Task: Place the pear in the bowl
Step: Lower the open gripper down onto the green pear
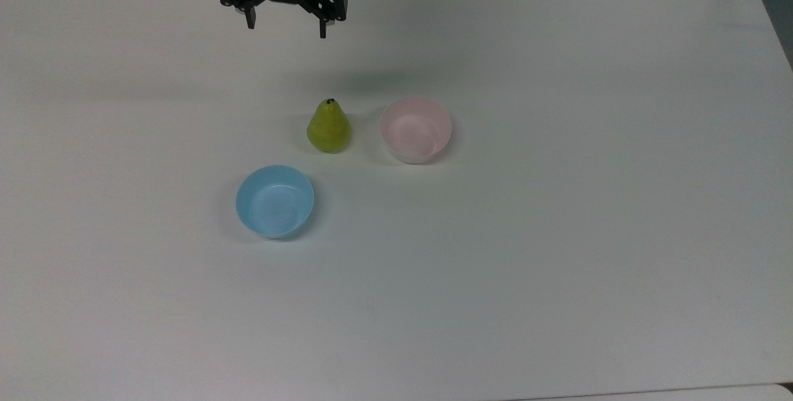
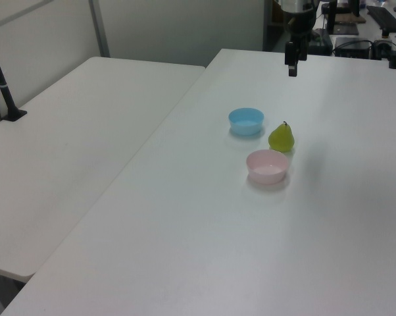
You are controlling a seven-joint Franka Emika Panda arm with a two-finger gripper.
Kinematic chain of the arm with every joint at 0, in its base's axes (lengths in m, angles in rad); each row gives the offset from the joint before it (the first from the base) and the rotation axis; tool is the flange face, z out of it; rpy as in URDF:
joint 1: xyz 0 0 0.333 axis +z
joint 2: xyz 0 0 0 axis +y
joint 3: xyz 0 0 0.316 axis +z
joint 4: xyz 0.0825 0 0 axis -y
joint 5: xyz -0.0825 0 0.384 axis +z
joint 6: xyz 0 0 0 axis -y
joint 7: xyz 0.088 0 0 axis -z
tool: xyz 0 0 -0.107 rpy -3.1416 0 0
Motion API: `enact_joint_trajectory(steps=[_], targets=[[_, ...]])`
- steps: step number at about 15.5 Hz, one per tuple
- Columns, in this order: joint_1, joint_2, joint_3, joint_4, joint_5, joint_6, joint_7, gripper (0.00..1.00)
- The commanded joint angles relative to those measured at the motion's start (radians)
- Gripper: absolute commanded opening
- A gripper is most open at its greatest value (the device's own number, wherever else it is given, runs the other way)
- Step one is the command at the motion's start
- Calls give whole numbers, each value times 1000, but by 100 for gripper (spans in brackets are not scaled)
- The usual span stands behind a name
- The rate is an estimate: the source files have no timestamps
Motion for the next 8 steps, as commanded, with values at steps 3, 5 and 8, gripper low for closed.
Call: enact_joint_trajectory(steps=[3, 5, 8], targets=[[4, 13, -2, -1, 14, 9, 6, 100], [4, 15, -2, -2, 14, 8, -5, 100], [10, 51, -2, -2, 14, 6, -41, 100]])
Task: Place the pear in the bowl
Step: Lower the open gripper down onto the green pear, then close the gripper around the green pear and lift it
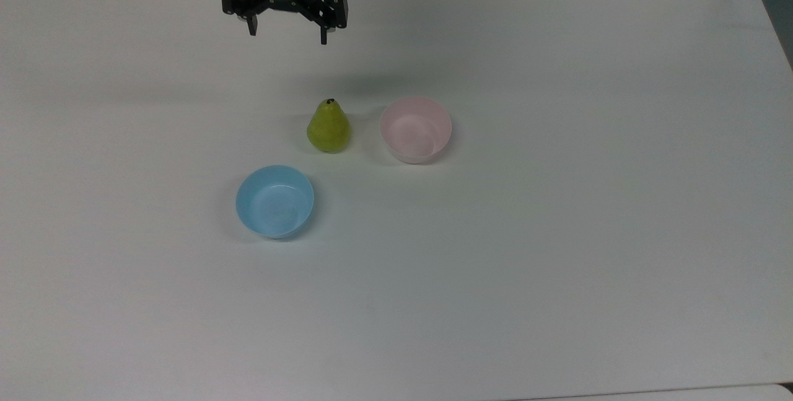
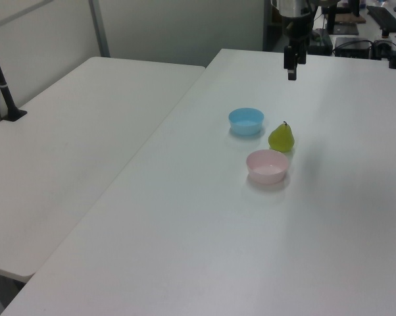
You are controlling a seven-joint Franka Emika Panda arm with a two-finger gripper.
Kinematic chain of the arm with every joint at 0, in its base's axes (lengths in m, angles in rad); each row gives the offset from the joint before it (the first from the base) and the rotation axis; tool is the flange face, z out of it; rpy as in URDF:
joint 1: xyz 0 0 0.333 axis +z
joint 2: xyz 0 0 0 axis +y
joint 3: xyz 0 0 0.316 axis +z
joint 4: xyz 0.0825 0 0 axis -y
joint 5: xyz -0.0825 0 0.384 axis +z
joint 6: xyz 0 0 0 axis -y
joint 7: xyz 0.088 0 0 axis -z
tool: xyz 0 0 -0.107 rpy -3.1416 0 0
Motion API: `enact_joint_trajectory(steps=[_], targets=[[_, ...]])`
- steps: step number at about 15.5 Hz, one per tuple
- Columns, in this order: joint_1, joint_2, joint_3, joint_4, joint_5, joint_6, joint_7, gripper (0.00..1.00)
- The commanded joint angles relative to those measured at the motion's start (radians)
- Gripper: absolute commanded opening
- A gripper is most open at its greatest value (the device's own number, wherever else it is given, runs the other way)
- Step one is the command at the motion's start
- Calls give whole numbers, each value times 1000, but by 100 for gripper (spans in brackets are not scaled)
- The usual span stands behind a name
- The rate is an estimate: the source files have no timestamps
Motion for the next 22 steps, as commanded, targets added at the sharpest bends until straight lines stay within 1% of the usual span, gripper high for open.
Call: enact_joint_trajectory(steps=[1, 5, 7, 10, 12, 14, 15, 16, 17, 18, 19, 20, 22], targets=[[11, 47, -2, -3, 14, 8, -32, 100], [40, 142, -1, -7, 3, 28, -44, 100], [51, 173, -1, -15, 1, 69, -69, 100], [85, 234, -7, -20, -3, 113, -71, 100], [92, 269, -6, -24, -20, 144, -71, 100], [97, 283, -6, -49, -40, 192, -71, 100], [97, 292, -6, -61, -42, 218, -77, 98], [96, 299, -6, -64, -43, 226, -100, 97], [92, 302, -6, -69, -43, 227, -141, 94], [94, 302, -7, -76, -43, 229, -147, 93], [95, 302, -6, -78, -45, 235, -147, 91], [99, 314, -6, -83, -48, 242, -147, 81], [99, 319, -6, -83, -49, 252, -153, 52]])
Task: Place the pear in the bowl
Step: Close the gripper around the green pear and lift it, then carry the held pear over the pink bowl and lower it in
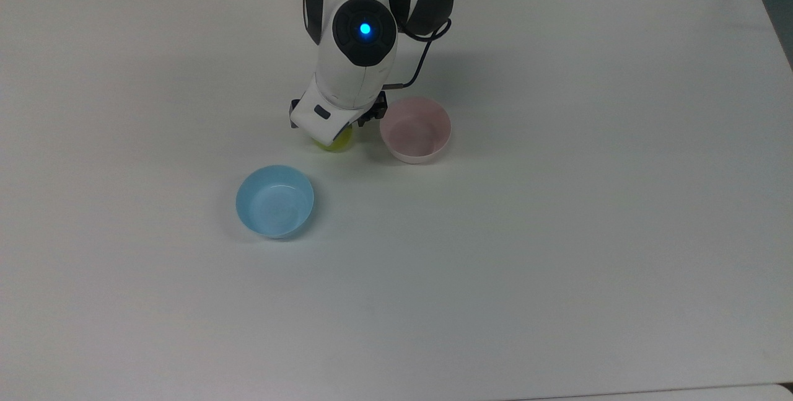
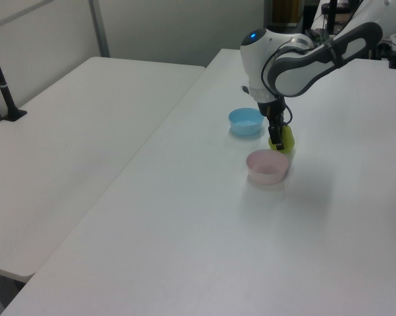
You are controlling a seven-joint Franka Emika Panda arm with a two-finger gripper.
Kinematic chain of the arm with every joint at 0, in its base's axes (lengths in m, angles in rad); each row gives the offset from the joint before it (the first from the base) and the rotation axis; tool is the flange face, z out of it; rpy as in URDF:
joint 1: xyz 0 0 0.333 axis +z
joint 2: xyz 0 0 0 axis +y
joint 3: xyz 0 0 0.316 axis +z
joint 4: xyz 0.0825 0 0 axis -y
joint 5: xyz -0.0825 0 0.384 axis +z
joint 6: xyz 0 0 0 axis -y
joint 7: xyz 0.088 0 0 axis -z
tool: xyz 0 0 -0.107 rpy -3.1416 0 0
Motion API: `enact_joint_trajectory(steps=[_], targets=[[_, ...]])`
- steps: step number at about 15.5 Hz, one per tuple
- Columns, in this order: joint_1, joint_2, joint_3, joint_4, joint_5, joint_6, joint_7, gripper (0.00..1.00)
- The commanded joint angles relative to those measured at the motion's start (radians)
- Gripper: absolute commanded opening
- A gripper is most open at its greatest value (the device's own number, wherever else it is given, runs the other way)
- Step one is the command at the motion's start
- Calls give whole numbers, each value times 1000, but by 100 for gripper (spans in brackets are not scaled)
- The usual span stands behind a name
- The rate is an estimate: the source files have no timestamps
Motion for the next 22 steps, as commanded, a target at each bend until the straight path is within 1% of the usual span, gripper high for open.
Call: enact_joint_trajectory(steps=[1, 2, 3, 4, 7, 9, 11, 14, 15, 17, 19, 21, 22], targets=[[12, -4, -9, -26, -13, 45, -45, 38], [12, -9, -9, -25, -13, 43, -73, 30], [9, -13, -9, -23, -10, 34, -94, 23], [4, -24, -9, -22, -10, 33, -105, 22], [3, -71, -14, -14, 1, 8, -115, 22], [7, -91, -14, 26, 13, -47, -119, 22], [21, -101, -15, 55, 67, -65, -113, 23], [75, -101, -15, 61, 90, -64, -80, 25], [105, -93, -15, 61, 95, -56, -46, 25], [136, -85, -15, 61, 95, -52, -17, 25], [165, -53, -15, 63, 99, -47, -4, 29], [185, -30, -15, 66, 98, -7, 22, 32], [190, -10, -15, 66, 92, 3, 36, 38]])
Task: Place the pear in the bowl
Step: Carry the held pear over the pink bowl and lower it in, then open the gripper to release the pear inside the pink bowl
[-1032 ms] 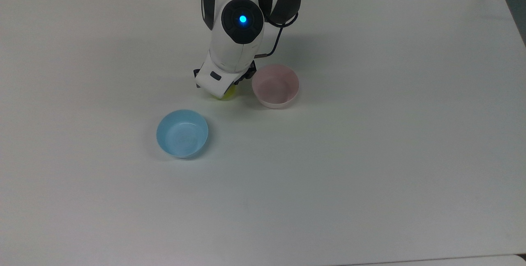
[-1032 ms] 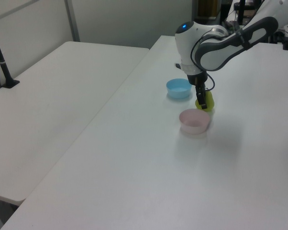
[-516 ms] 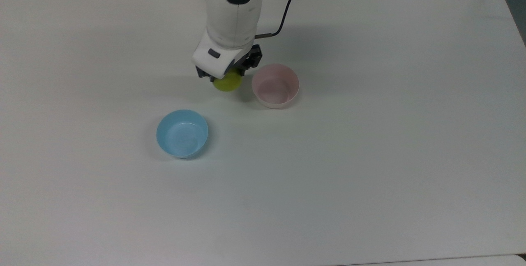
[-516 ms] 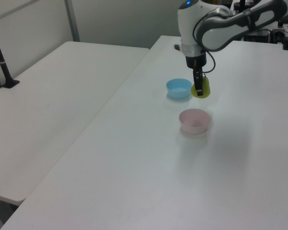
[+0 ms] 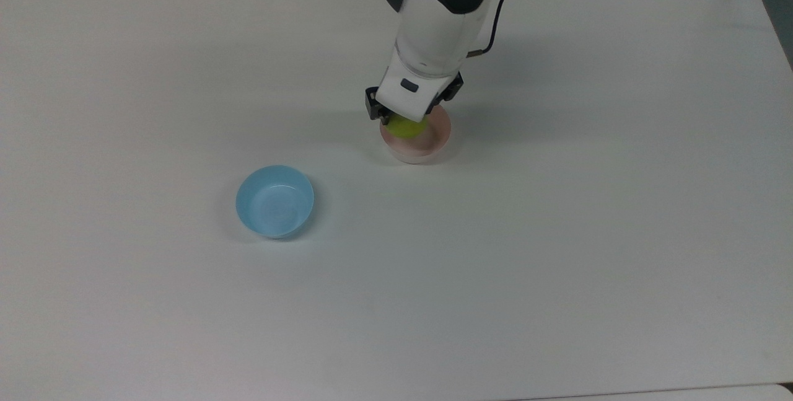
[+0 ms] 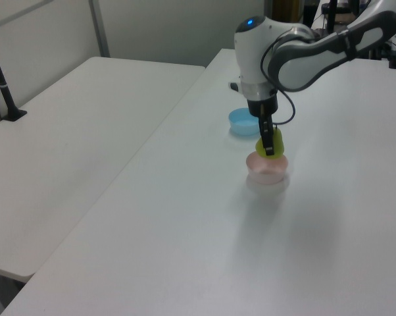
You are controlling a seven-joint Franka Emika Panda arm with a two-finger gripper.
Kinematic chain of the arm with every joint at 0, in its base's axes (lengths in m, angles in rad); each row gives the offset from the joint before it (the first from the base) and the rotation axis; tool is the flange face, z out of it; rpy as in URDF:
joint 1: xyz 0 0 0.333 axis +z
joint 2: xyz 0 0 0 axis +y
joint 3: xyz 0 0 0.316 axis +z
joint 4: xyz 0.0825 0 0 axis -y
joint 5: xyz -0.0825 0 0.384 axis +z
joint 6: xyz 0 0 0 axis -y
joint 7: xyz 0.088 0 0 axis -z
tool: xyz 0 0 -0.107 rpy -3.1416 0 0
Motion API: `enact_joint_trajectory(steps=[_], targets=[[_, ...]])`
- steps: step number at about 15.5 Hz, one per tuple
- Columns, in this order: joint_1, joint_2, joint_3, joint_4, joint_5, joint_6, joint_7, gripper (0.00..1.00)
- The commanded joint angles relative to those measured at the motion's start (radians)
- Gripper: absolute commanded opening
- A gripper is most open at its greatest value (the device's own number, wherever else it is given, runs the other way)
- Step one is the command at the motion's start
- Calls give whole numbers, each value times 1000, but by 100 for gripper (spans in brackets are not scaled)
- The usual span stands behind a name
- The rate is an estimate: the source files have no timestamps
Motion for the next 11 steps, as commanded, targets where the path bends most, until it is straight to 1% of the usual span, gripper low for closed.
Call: enact_joint_trajectory(steps=[1, 2, 3, 4, 8, 11], targets=[[29, 43, -15, 8, 7, 35, 43, 51], [29, 46, -15, 8, 4, 35, 43, 62], [29, 46, -15, 8, 4, 33, 43, 78], [29, 45, -15, 8, 4, 33, 45, 100], [29, 14, -15, 10, 4, 30, 56, 100], [-11, -73, -13, 5, 4, 16, 56, 100]])
